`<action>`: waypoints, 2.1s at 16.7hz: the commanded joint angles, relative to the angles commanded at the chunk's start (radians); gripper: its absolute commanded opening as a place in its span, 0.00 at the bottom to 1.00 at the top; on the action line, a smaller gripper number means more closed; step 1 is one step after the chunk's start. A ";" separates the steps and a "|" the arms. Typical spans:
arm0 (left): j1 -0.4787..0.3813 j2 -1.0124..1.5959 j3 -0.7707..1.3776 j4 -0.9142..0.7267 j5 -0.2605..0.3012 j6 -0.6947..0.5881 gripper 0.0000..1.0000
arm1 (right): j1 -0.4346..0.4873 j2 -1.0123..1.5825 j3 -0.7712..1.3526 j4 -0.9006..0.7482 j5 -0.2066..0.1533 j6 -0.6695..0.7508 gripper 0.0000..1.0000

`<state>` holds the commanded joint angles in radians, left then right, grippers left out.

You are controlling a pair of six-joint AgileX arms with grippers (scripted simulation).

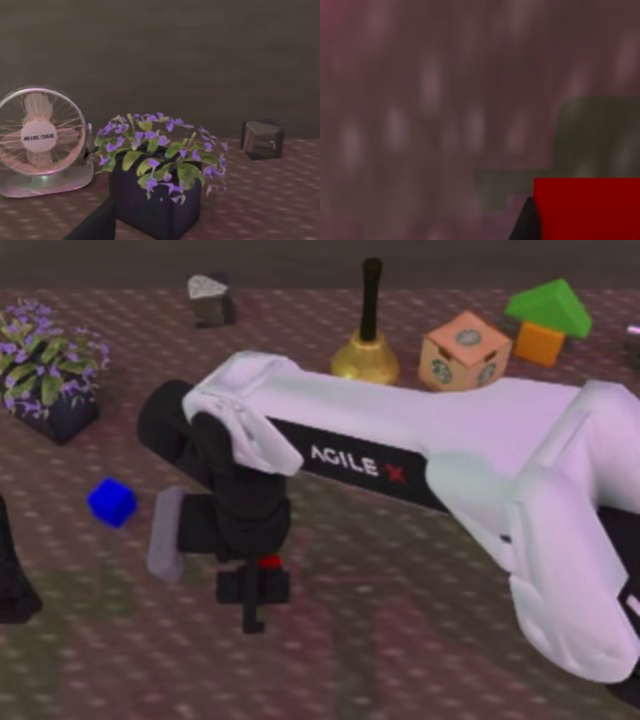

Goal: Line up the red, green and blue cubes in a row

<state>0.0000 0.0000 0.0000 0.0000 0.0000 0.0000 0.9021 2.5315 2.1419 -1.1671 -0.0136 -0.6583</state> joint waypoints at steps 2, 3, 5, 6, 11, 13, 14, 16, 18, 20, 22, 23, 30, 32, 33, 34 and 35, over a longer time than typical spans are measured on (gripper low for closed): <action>0.000 0.000 0.000 0.000 0.000 0.000 1.00 | 0.000 0.000 0.000 0.000 0.000 0.000 0.53; 0.000 0.000 0.000 0.000 0.000 0.000 1.00 | 0.000 0.000 0.000 0.000 0.000 0.000 0.60; 0.000 0.000 0.000 0.000 0.000 0.000 1.00 | 0.000 0.000 0.000 0.000 0.000 0.000 0.75; 0.000 0.000 0.000 0.000 0.000 0.000 1.00 | 0.000 0.000 0.000 0.000 0.000 0.000 0.83; 0.000 0.000 0.000 0.000 0.000 0.000 1.00 | 0.000 0.000 0.000 0.000 0.000 0.000 1.00; 0.000 0.000 0.000 0.000 0.000 0.000 1.00 | 0.000 0.000 0.000 0.000 0.000 0.000 1.00; 0.000 0.000 0.000 0.000 0.000 0.000 1.00 | 0.000 0.000 0.000 0.000 0.000 0.000 1.00; 0.000 0.000 0.000 0.000 0.000 0.000 1.00 | 0.000 0.000 0.000 0.000 0.000 0.000 1.00; 0.000 0.000 0.000 0.000 0.000 0.000 1.00 | -0.002 0.000 0.004 -0.004 0.000 0.000 1.00; 0.000 0.000 0.000 0.000 0.000 0.000 1.00 | -0.002 -0.001 0.041 -0.041 0.000 0.000 1.00; 0.000 0.000 0.000 0.000 0.000 0.000 1.00 | -0.002 -0.003 0.109 -0.111 0.000 0.001 1.00; 0.000 0.000 0.000 0.000 0.000 0.000 1.00 | -0.001 -0.005 0.145 -0.153 0.000 -0.001 1.00; 0.000 0.000 0.000 0.000 0.000 0.000 1.00 | 0.003 -0.014 0.251 -0.265 0.000 -0.004 1.00; 0.000 0.000 0.000 0.000 0.000 0.000 1.00 | -0.003 -0.014 0.247 -0.261 0.000 -0.004 1.00; 0.000 0.000 0.000 0.000 0.000 0.000 1.00 | -0.015 -0.023 0.235 -0.253 0.000 -0.005 1.00; 0.000 0.000 0.000 0.000 0.000 0.000 1.00 | -0.035 -0.039 0.213 -0.240 0.001 -0.007 1.00; 0.000 0.000 0.000 0.000 0.000 0.000 1.00 | -0.062 -0.061 0.180 -0.222 0.002 -0.009 1.00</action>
<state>0.0000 0.0000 0.0000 0.0000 0.0000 0.0000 0.8401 2.4709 2.3216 -1.3887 -0.0117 -0.6672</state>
